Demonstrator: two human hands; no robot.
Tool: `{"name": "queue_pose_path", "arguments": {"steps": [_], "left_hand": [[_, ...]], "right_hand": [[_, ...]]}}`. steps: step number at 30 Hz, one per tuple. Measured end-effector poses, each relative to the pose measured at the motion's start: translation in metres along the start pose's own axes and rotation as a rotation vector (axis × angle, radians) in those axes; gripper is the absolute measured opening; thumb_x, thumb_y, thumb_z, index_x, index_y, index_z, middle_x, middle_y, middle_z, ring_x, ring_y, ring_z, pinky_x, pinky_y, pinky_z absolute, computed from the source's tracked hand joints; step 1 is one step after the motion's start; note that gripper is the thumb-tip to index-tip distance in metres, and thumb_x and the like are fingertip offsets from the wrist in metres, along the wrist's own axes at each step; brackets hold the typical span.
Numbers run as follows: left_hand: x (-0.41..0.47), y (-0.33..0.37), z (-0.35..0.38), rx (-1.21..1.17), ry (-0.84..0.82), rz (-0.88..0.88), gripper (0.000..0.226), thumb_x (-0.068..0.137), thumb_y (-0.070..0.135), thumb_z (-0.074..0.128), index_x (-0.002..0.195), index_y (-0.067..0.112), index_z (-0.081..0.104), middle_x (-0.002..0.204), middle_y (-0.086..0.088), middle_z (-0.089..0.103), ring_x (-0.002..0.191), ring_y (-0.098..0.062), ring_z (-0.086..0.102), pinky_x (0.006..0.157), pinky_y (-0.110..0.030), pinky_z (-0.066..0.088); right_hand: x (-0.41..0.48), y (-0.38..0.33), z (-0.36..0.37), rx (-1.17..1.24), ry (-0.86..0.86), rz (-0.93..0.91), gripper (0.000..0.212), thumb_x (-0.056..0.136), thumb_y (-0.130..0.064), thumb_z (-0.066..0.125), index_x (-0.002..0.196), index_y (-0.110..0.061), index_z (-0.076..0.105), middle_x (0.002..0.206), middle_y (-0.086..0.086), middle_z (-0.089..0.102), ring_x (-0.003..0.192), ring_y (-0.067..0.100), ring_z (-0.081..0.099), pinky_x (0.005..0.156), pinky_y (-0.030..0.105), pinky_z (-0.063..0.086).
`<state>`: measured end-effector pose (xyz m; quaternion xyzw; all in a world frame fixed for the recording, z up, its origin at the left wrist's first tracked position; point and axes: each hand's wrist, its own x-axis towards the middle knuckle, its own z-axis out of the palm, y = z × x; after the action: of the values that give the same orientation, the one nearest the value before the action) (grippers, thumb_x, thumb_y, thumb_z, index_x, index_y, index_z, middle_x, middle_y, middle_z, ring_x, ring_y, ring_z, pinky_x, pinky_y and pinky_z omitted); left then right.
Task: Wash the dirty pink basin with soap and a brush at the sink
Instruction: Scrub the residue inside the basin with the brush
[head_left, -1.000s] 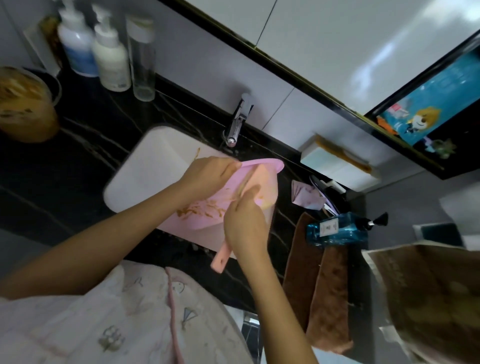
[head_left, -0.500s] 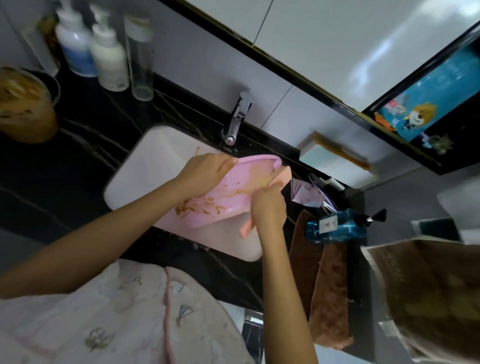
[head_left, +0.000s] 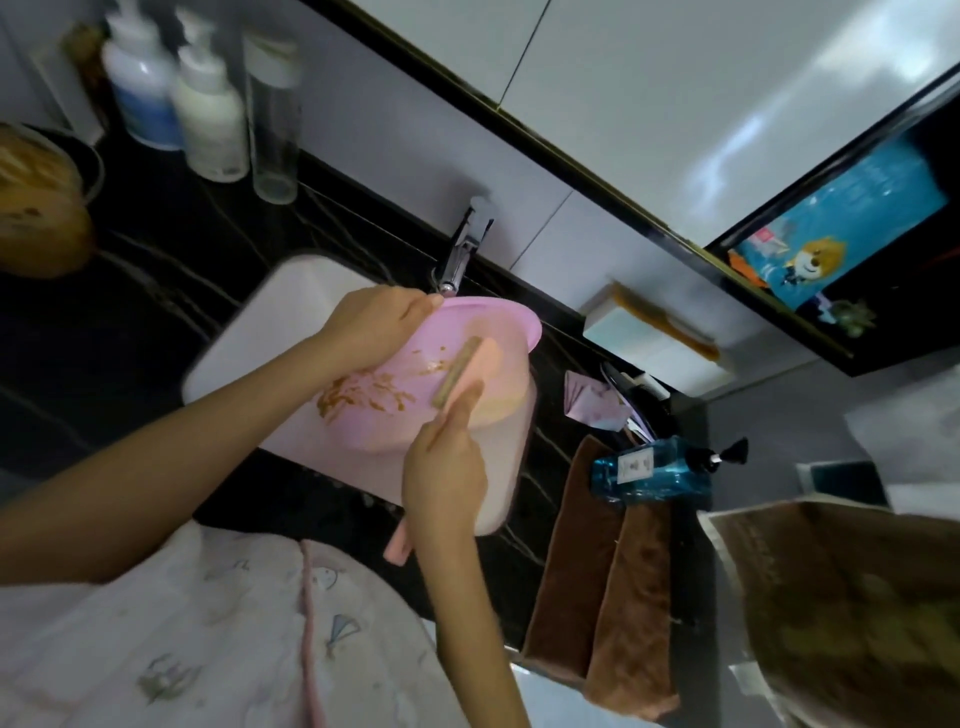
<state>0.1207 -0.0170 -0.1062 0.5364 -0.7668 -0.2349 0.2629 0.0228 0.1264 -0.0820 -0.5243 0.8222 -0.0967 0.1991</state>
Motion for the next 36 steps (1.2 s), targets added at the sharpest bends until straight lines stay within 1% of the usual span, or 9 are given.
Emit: {"name": "queue_pose_path", "arguments": {"steps": [5,10,15,18,20,25,30,34,36], "left_hand": [[-0.001,0.003,0.004,-0.007,-0.008,0.011,0.053,0.100,0.044,0.026,0.086,0.008,0.062,0.082,-0.011,0.064,0.079,-0.030,0.058,0.067,-0.034,0.040],[0.010,-0.010,-0.006,-0.009,-0.026,-0.035,0.051,0.100,0.046,0.026,0.086,0.011,0.061,0.088,-0.010,0.066,0.084,-0.030,0.059,0.071,-0.035,0.042],[0.017,-0.014,-0.010,-0.020,-0.046,-0.052,0.051,0.100,0.047,0.026,0.073,0.013,0.055,0.079,-0.008,0.061,0.080,-0.031,0.058,0.069,-0.035,0.041],[0.022,-0.019,-0.015,-0.025,-0.048,-0.068,0.052,0.099,0.048,0.025,0.071,0.015,0.054,0.078,-0.009,0.062,0.080,-0.032,0.059,0.071,-0.037,0.043],[0.022,-0.022,-0.015,-0.015,-0.052,-0.055,0.052,0.100,0.046,0.026,0.074,0.013,0.055,0.080,-0.010,0.063,0.079,-0.031,0.058,0.069,-0.036,0.042],[0.018,-0.020,-0.007,-0.034,-0.033,-0.040,0.051,0.100,0.045,0.027,0.074,0.012,0.056,0.079,-0.010,0.063,0.079,-0.031,0.058,0.067,-0.034,0.040],[0.024,-0.023,-0.014,-0.034,-0.021,-0.054,0.053,0.099,0.047,0.027,0.073,0.010,0.055,0.083,-0.013,0.064,0.082,-0.032,0.059,0.072,-0.038,0.044],[0.018,-0.019,-0.011,-0.051,-0.029,-0.043,0.054,0.100,0.046,0.028,0.073,0.008,0.056,0.080,-0.012,0.064,0.079,-0.032,0.059,0.070,-0.037,0.043],[0.014,-0.018,-0.005,-0.035,-0.029,-0.041,0.051,0.100,0.044,0.029,0.075,0.010,0.057,0.081,-0.011,0.064,0.080,-0.031,0.059,0.070,-0.036,0.042]], "right_hand": [[0.053,0.012,-0.024,0.165,0.119,0.231,0.055,0.101,-0.023,0.027,0.151,-0.012,0.008,0.108,0.016,0.064,0.096,0.032,0.062,0.078,0.037,0.048],[-0.002,0.006,0.009,-0.057,0.027,-0.138,0.061,0.101,-0.029,0.024,0.150,-0.021,-0.010,0.088,0.010,0.067,0.080,0.028,0.062,0.062,0.030,0.034],[0.055,0.009,-0.010,0.193,0.173,0.148,0.056,0.100,-0.021,0.027,0.152,-0.015,0.007,0.100,0.016,0.065,0.087,0.033,0.063,0.074,0.041,0.051],[0.026,-0.009,0.014,0.045,0.149,0.010,0.061,0.098,-0.025,0.023,0.152,-0.015,-0.004,0.079,0.011,0.063,0.074,0.031,0.063,0.059,0.036,0.042],[0.014,-0.005,0.025,-0.024,0.050,-0.087,0.064,0.100,-0.028,0.026,0.151,-0.020,-0.010,0.080,0.011,0.063,0.074,0.031,0.062,0.060,0.032,0.034],[0.066,0.009,-0.020,0.168,0.093,0.278,0.057,0.101,-0.015,0.028,0.151,-0.010,0.002,0.106,0.011,0.062,0.099,0.031,0.062,0.069,0.034,0.041],[0.022,0.006,0.019,0.012,0.056,0.060,0.064,0.100,-0.021,0.029,0.151,-0.011,-0.008,0.099,0.015,0.066,0.089,0.033,0.063,0.066,0.033,0.035],[0.060,0.028,0.002,0.222,0.079,0.307,0.053,0.100,-0.020,0.030,0.150,-0.008,0.015,0.113,0.017,0.063,0.100,0.034,0.060,0.081,0.038,0.049],[0.055,0.024,-0.002,0.232,0.075,0.327,0.054,0.100,-0.022,0.029,0.149,-0.008,0.012,0.111,0.017,0.063,0.098,0.034,0.061,0.081,0.039,0.049]]}}
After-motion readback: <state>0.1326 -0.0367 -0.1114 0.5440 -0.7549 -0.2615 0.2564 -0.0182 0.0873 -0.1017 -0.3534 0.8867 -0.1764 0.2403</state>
